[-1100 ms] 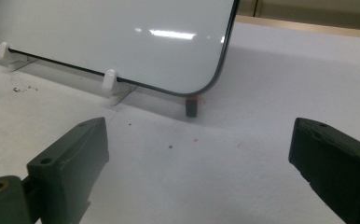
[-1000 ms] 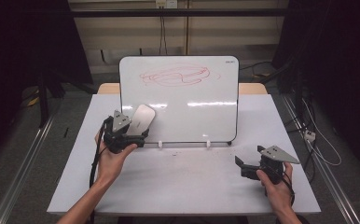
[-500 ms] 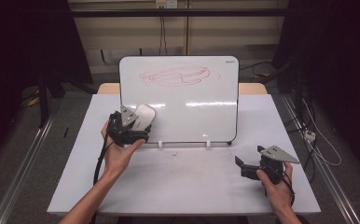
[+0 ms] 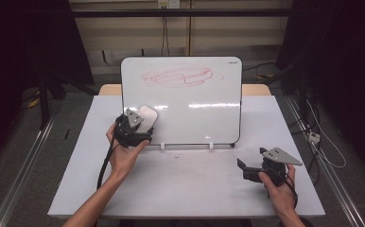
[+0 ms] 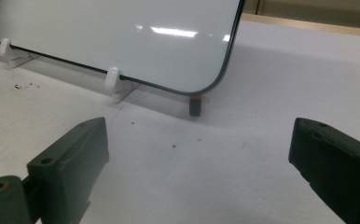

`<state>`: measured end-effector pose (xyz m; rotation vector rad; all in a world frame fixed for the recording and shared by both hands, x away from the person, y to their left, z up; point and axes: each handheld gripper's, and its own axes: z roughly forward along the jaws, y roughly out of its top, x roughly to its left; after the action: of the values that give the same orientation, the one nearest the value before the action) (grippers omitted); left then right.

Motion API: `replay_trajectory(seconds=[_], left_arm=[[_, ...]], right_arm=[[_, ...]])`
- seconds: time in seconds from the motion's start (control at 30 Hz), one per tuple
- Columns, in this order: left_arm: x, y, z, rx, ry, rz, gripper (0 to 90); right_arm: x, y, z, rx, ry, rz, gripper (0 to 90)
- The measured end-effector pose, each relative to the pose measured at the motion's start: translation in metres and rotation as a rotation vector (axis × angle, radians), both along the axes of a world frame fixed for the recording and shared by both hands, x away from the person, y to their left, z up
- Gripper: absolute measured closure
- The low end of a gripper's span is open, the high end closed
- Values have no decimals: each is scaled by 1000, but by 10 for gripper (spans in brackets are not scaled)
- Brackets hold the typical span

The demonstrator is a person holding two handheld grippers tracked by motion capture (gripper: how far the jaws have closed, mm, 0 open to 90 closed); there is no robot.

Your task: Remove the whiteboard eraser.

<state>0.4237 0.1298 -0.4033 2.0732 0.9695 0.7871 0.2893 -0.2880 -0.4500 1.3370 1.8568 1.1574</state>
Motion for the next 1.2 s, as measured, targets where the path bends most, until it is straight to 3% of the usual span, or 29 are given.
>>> replay_trajectory(seconds=[0.07, 0.13, 0.17, 0.2, 0.67, 0.9, 0.93, 1.2], left_arm=[[0, -4, 0, 21, 0, 2, 239], [0, -6, -1, 11, -7, 12, 252], [1, -7, -3, 47, -21, 18, 269], [0, -7, -4, 53, -25, 18, 292], [1, -5, -1, 43, -2, 11, 305], [3, 2, 1, 9, 17, -18, 306], [4, 3, 0, -31, 17, -14, 306], [5, 10, 1, -70, 45, -44, 307]], right_arm=[[0, 0, 0, 0, -1, 3, 51], [0, 1, 0, -1, -2, 3, 51], [0, 1, 0, -1, -1, 4, 51], [0, 1, 0, -1, -2, 3, 51], [-2, -1, 1, 2, -2, -4, 51], [-1, 0, 1, 4, 1, -7, 51], [-1, 0, 1, 4, 1, -7, 51], [2, 0, 1, 8, 2, -9, 51]])
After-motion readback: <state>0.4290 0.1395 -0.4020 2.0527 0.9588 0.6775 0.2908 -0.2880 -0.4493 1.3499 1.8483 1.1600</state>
